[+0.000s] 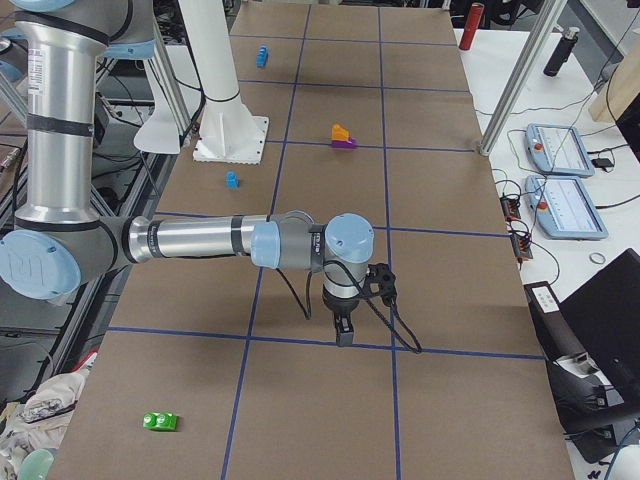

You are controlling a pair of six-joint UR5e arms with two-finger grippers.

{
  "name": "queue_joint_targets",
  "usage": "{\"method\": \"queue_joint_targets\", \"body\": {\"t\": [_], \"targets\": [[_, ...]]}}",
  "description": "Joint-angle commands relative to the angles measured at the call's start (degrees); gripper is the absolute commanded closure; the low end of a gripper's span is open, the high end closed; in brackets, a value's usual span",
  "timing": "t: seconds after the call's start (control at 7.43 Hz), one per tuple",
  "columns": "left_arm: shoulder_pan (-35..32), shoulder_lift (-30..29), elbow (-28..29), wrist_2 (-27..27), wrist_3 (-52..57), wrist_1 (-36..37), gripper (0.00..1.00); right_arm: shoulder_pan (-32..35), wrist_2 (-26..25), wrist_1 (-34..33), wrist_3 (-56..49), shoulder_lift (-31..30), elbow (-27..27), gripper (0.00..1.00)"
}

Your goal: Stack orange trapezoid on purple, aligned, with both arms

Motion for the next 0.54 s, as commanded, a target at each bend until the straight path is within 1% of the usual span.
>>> {"method": "queue_joint_targets", "body": {"t": [0.0,0.13,0.4], "targets": [[-0.1,0.0,0.1,0.0,0.0,0.0,0.0,0.0,0.3,0.0,0.0,0.1,0.0,0.0],[0.0,0.0,0.1,0.0,-0.1,0.0,0.0,0.0,2.1,0.0,0.0,0.1,-0.1,0.0],[-0.1,-0.1,0.2,0.0,-0.1,0.0,0.0,0.0,2.8,0.0,0.0,0.1,-0.1,0.0]]}}
